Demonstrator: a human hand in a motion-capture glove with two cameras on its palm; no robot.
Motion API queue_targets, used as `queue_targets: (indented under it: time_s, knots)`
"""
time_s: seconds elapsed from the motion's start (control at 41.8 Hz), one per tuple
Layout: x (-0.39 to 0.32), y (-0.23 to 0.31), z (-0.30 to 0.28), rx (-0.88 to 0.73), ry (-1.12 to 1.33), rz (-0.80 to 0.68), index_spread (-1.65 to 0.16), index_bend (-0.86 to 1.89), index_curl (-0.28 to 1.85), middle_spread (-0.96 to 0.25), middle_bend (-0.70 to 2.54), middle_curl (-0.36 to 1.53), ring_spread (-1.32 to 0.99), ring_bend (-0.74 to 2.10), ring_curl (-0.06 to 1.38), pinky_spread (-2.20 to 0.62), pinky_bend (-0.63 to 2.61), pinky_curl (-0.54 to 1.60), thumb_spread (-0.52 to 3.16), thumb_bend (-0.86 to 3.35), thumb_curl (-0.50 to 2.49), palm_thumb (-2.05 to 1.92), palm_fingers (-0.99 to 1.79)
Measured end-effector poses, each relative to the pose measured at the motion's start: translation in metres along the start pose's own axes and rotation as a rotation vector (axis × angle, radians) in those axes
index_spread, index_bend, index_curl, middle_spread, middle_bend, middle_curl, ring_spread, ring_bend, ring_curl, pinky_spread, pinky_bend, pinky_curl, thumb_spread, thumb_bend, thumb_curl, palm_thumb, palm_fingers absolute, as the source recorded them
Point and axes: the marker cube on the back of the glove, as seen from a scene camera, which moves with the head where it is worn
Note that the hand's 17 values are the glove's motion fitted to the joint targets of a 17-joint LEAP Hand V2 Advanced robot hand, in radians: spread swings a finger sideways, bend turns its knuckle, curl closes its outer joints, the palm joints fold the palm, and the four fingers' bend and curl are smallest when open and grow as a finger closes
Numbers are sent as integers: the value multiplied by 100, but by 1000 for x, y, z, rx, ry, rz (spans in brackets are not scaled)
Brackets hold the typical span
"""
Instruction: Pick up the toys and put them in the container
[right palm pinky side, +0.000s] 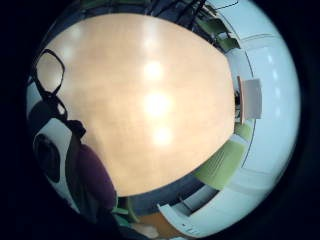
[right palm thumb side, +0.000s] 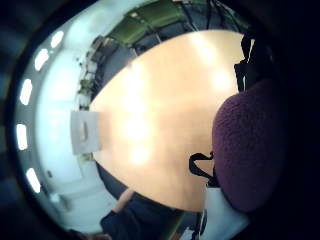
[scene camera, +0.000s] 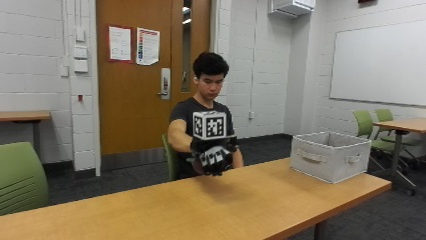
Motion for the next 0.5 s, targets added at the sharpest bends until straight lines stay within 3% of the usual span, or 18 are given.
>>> queue_targets:
  time_s: [0.239,0.503]
  knots:
    - [-81,-6,-120,167,41,-80,-40,17,70,-39,76,61,-45,107,49,-48,82,37,72,21,66,67,112]
    - [-252,-1,-218,303,17,-275,-42,15,79,-40,76,64,-45,108,49,-48,85,38,65,18,75,66,109]
